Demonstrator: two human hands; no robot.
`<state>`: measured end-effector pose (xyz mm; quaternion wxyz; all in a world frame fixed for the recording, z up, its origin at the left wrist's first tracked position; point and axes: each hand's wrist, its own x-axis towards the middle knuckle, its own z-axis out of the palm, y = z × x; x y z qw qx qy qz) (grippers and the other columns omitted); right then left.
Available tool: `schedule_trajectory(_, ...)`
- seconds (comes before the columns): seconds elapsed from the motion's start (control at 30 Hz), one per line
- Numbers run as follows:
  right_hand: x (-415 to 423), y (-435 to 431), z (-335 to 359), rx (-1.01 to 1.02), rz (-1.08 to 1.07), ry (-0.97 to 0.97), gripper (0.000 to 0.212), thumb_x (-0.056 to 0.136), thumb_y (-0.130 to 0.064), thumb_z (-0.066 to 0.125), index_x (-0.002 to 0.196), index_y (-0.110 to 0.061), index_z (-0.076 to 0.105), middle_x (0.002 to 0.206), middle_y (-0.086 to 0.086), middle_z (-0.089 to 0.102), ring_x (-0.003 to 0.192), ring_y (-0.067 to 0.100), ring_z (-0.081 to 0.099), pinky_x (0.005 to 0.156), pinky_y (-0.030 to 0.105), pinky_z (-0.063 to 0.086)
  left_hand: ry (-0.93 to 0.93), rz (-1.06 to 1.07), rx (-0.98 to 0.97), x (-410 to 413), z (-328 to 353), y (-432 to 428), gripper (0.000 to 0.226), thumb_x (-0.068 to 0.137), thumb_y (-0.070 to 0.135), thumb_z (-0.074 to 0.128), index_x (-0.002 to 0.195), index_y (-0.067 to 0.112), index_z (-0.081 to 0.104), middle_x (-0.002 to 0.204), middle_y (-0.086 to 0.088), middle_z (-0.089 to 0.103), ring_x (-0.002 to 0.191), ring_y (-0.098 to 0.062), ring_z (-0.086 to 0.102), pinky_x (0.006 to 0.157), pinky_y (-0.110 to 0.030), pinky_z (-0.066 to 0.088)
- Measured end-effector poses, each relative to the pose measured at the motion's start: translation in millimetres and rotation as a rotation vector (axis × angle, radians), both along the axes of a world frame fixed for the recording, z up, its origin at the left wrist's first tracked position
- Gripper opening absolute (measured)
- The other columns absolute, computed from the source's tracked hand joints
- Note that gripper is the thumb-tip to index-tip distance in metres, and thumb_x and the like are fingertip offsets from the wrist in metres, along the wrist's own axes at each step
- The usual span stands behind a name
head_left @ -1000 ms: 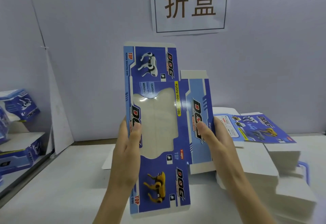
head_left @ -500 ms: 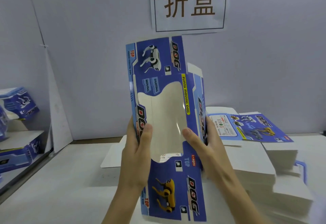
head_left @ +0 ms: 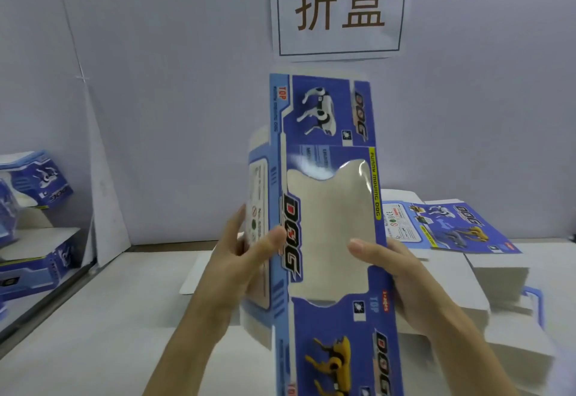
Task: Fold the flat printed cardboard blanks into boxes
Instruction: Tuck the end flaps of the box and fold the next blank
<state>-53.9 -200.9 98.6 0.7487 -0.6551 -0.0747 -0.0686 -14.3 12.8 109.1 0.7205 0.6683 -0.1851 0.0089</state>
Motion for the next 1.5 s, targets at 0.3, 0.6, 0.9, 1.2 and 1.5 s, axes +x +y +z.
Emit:
schedule_trajectory(0.3, 2.3, 0.6, -0.5, -0.074, -0.153, -0.015, 0.056, 0.054, -0.059, 0.077, 0.096, -0.022, 0.070, 0.088, 0.009, 0.076, 0.074, 0.031, 0.074, 0.059, 0.033, 0.059, 0.071, 0.013, -0.112, 7.3, -7.2, 6.9, 0.055, 0.054, 0.038, 0.078, 0.105, 0.024, 0.064, 0.093, -0.004, 0.076, 0.078, -0.027, 0.074, 0.056, -0.034, 0.060)
schedule_trajectory(0.6, 7.0, 5.5, -5.1, -0.069, -0.154, -0.007, 0.066, 0.054, -0.058, 0.075, 0.106, -0.021, 0.062, 0.090, 0.003, 0.077, 0.078, 0.025, 0.075, 0.056, 0.027, 0.057, 0.063, -0.045, -0.124, 6.1, -7.3, 6.6, 0.050, 0.063, 0.046, 0.068, 0.109, 0.026, 0.063, 0.095, -0.007, 0.076, 0.079, -0.029, 0.074, 0.056, -0.034, 0.059)
schedule_trajectory(0.9, 9.4, 1.8, -5.5, 0.217, -0.155, 0.016, 0.066, 0.055, -0.053, 0.073, 0.106, -0.012, 0.066, 0.099, 0.012, 0.075, 0.086, 0.031, 0.073, 0.064, 0.037, 0.062, -0.047, 0.057, -0.206, 4.1, -4.0, 5.6, 0.023, 0.059, 0.046, 0.070, 0.081, 0.043, 0.073, 0.091, -0.001, 0.076, 0.074, -0.023, 0.074, 0.052, -0.032, 0.058)
schedule_trajectory(1.2, 7.1, 6.6, -7.8, 0.084, -0.214, -0.005, 0.058, 0.061, -0.050, 0.074, 0.107, -0.016, 0.064, 0.095, 0.009, 0.076, 0.083, 0.030, 0.074, 0.069, 0.041, 0.061, -0.113, 0.232, -0.016, 8.6, -11.7, -1.9, 0.044, 0.073, 0.052, 0.062, 0.111, 0.030, 0.061, 0.107, -0.001, 0.074, 0.087, -0.017, 0.073, 0.066, -0.032, 0.060)
schedule_trajectory(1.5, 6.5, 52.1, -9.2, -0.193, -0.119, -0.417, 0.050, 0.083, -0.016, 0.063, 0.131, -0.025, 0.057, 0.120, -0.014, 0.068, 0.110, 0.001, 0.063, 0.086, 0.020, 0.052, -0.347, 0.146, 0.118, -23.8, -10.4, -41.8, 0.083, 0.072, 0.061, 0.073, 0.143, 0.050, 0.030, 0.143, 0.029, 0.038, 0.131, 0.002, 0.042, 0.099, -0.019, 0.046)
